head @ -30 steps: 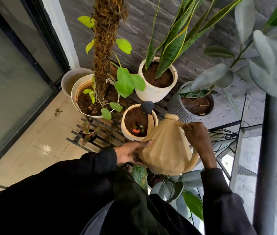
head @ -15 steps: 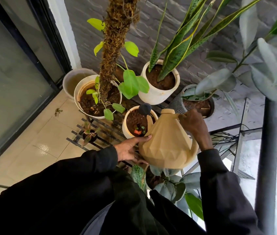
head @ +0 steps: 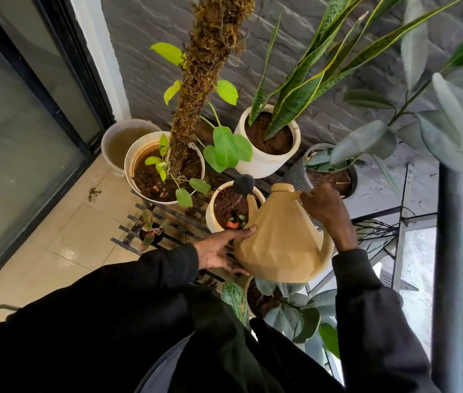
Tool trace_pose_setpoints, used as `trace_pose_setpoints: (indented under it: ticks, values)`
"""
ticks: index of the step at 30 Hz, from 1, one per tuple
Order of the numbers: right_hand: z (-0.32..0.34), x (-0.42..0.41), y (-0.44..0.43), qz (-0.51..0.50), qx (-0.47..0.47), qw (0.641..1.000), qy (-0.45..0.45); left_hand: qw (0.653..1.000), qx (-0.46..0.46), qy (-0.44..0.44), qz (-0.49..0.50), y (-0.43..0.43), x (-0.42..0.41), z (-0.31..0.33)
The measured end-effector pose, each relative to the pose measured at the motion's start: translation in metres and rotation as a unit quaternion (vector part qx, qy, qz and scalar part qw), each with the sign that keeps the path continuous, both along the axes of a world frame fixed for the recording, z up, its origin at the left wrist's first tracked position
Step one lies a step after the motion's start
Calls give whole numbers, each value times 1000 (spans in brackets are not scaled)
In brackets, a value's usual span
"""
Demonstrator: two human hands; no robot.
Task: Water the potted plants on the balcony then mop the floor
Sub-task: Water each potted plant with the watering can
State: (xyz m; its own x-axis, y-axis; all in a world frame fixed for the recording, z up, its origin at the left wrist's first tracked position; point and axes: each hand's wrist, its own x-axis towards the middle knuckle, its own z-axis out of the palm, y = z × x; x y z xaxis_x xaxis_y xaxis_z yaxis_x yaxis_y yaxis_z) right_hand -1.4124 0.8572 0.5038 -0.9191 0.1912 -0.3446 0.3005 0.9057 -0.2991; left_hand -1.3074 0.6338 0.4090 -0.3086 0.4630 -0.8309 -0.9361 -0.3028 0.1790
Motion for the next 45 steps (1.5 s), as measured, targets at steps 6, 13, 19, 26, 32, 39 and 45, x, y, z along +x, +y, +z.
trace_pose_setpoints:
  ticks: [6,13,19,26,32,39,45]
  values:
    - [5,-1,-7,-6,-1,1000,3,1000,6,4,-7,-8,-6,1]
    - [9,3,-16,-12,-4,1000,9,1000,14,4,-23,-17,-12,-1]
    - [14,18,-20,-34,-2,999,0,998,27,11,-52,-25,-14,-4]
    - [9,62,-10,-71,-21,997,-12,990,8,64,-123,-32,-6,-15]
    - [-1,105,0,-111,-75,991,-15,981,-49,116,-150,-29,6,-13]
    - [-29,150,-6,-177,-138,963,150,972,-101,175,-117,-22,22,-23]
    - [-32,169,-2,-221,-190,931,221,971,-104,204,-64,-8,41,-13]
